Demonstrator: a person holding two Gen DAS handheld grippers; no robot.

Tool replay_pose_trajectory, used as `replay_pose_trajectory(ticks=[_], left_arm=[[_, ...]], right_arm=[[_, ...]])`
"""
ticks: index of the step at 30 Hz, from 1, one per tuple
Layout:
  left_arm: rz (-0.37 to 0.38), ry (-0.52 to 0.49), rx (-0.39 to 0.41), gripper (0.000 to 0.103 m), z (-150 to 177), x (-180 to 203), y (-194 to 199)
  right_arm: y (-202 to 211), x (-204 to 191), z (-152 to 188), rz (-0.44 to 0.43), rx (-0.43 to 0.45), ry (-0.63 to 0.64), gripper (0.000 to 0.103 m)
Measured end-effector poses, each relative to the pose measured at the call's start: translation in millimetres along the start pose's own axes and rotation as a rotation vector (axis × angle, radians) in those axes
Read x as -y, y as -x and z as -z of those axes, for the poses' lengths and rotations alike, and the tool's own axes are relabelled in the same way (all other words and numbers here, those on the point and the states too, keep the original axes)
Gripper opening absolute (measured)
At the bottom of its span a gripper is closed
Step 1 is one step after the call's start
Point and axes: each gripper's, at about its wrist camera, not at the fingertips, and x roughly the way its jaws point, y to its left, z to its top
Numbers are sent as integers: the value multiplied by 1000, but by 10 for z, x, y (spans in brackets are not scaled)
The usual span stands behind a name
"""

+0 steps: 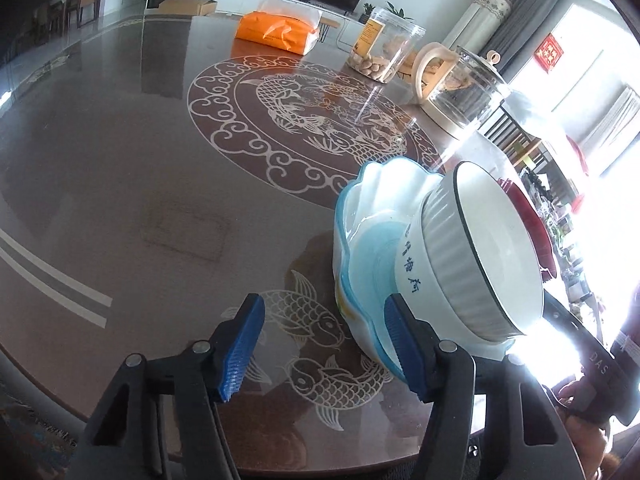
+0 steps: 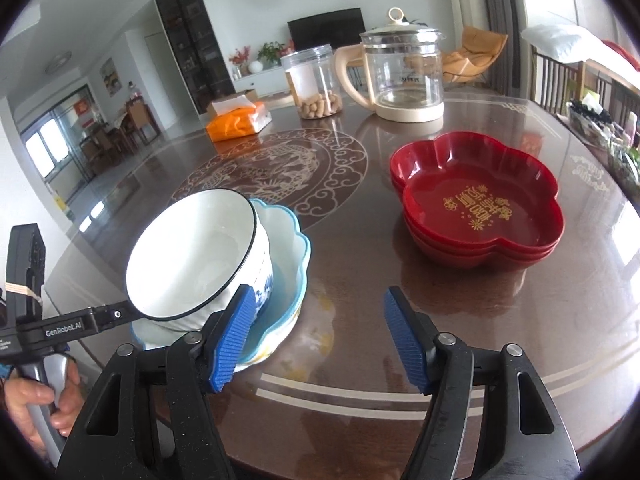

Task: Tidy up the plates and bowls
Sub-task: 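Grasp the scalloped bowl rim with the left gripper while the right gripper grips it, then lift the bowl stack with both grippers and carry it over the red plates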

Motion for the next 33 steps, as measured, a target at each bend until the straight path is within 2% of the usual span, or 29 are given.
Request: replay_pose_trajectory(ticks=[3,6,8,10,13,14,16,17,19,22,26,29,33], left_arm=[[-24,-18,16,62,-24,34,-41],[-29,-24,20,62,-36,31,-93],[-23,-23,8,52,-37,17,-159],[-15,-32,13,49,-33,17,-204],[40,-50,0,30,-28,58,-262],[60,-62,-4,24,-22,104,-276],[1,-120,20,24,20,219,-273],[-2,-125,27,24,29,229,-270],[33,-90,16,24,19,190,-260],[3,-119,23,24,45,267,-244],[21,-94,19,24,20,309,-206],[18,-108,31,24,-51,448,-119],[24,-111,9,24,-196,640,-114]], right_arm=[[-214,50,-29,-17,-52,-31,46],[-355,64,-50,-42,-83,-57,41],[-432,43,-71,-53,-97,-55,36],[-510,55,-85,-86,-112,-78,29],[-608,67,-102,-127,-142,-106,26],[-637,40,-116,-149,-156,-101,17],[-631,-36,-127,-111,-163,-59,16],[-629,-34,-125,-115,-165,-61,16],[-624,29,-126,-140,-167,-101,16],[-578,34,-110,-130,-162,-92,16],[-486,66,-122,-135,-146,-97,16],[-378,102,-173,-138,-128,-104,16],[-268,222,-288,-134,-121,-142,16]])
